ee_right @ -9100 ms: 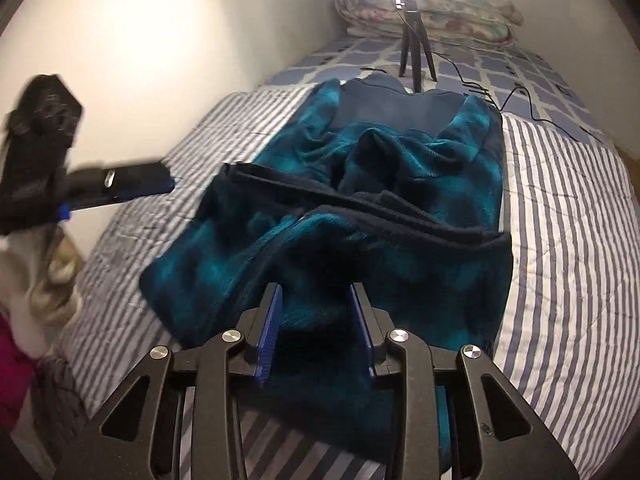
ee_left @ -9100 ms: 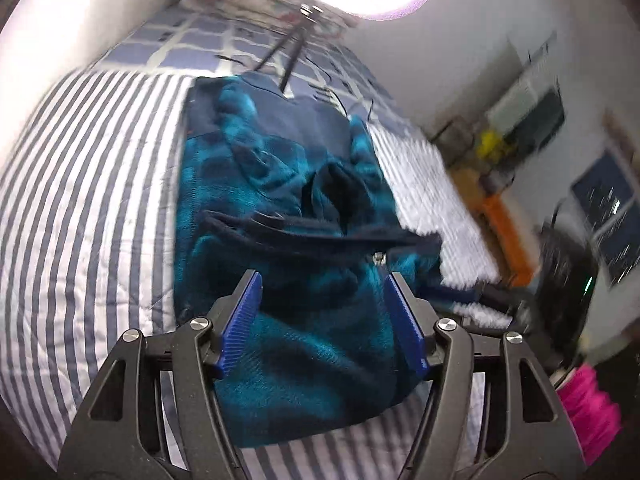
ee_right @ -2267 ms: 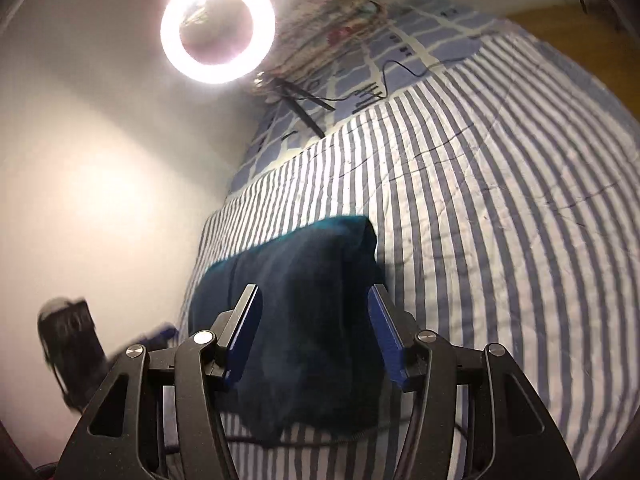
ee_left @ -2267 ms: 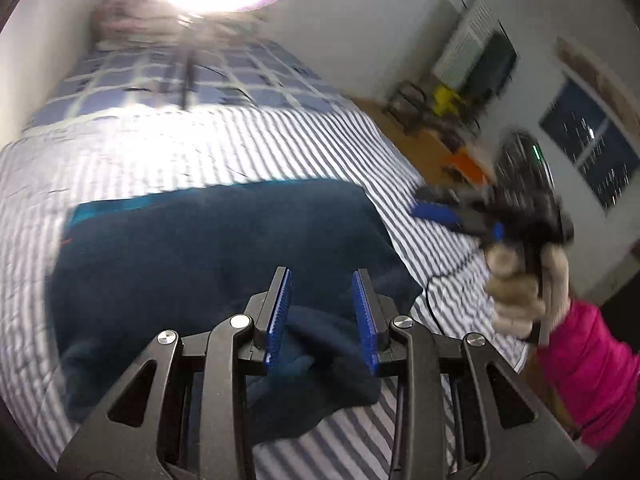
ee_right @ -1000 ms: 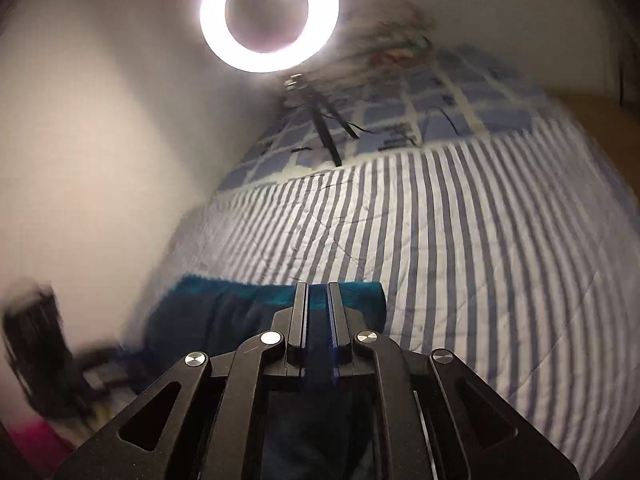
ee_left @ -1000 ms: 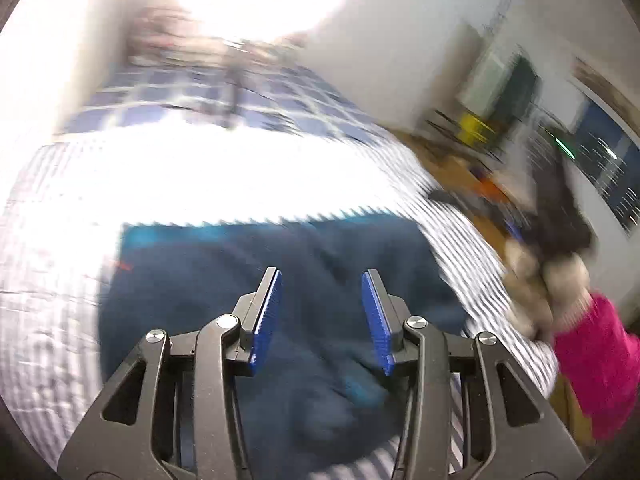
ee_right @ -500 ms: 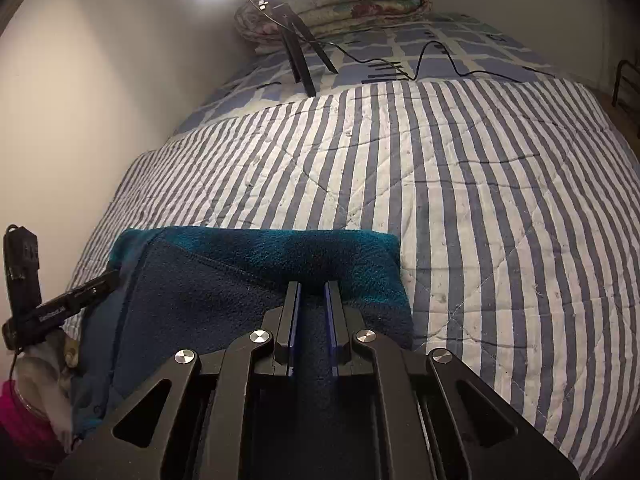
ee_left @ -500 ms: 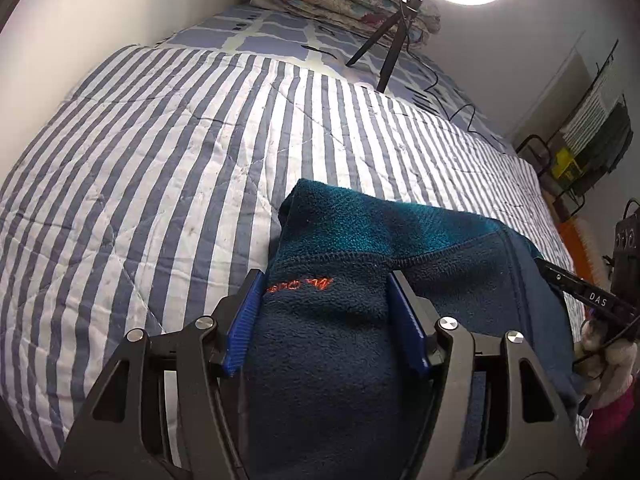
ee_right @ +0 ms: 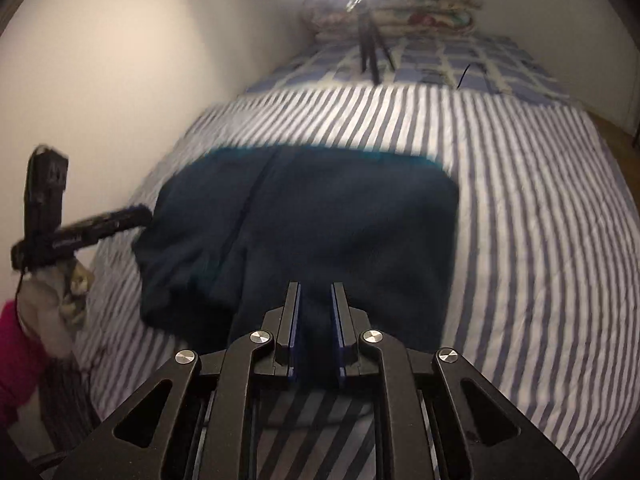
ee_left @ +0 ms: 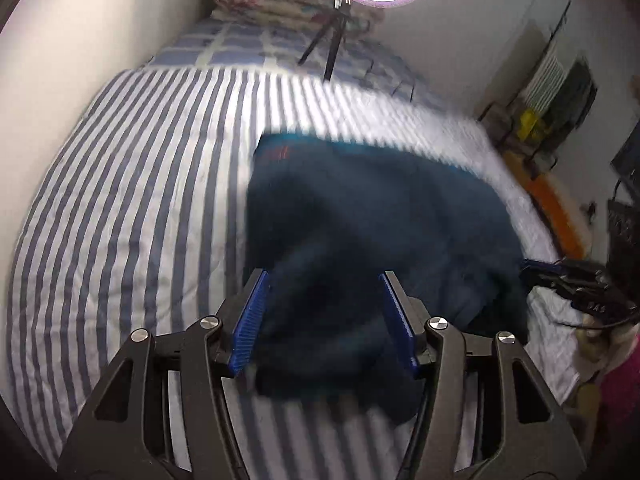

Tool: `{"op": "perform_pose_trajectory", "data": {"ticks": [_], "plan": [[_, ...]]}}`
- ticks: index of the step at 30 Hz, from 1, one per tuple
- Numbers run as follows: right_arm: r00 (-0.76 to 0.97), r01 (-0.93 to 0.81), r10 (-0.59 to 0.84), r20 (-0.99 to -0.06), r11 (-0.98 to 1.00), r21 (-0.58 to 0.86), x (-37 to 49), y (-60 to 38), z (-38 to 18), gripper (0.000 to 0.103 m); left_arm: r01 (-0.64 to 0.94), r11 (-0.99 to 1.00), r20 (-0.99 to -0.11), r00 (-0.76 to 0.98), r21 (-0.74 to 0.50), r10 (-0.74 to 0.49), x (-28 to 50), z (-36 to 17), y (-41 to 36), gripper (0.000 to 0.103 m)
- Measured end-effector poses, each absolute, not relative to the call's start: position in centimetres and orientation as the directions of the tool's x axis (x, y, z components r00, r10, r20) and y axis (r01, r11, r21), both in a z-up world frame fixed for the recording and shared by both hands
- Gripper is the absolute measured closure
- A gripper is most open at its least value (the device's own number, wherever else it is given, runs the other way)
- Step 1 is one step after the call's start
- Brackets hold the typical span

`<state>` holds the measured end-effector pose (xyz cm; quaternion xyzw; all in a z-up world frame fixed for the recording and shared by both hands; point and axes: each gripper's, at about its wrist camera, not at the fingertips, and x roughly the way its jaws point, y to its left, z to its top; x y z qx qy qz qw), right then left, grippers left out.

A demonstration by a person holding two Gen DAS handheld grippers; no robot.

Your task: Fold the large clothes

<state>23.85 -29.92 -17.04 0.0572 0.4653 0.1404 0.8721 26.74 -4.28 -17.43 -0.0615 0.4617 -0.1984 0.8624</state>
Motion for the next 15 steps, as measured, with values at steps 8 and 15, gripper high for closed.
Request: {"op": "perform_pose_trajectory", "data": {"ticks": [8, 15], "plan": [[0.470, -0.132, 0.249, -0.847, 0.968, 0.212, 23.7, -29.4, -21.1, 0.090, 0.184, 0.904, -0.813, 0.395, -0.385, -0.427, 26.9, -22.6, -2.8, 0.038], [0.525, -0.163, 0.218, -0.823, 0.975, 0.154, 22.1, -29.4, -17.3, 0.079, 0.129, 0.845, -0.740, 0.426, -0.520, -0.520, 27.2, -19.6, 0.2, 0.037]]}}
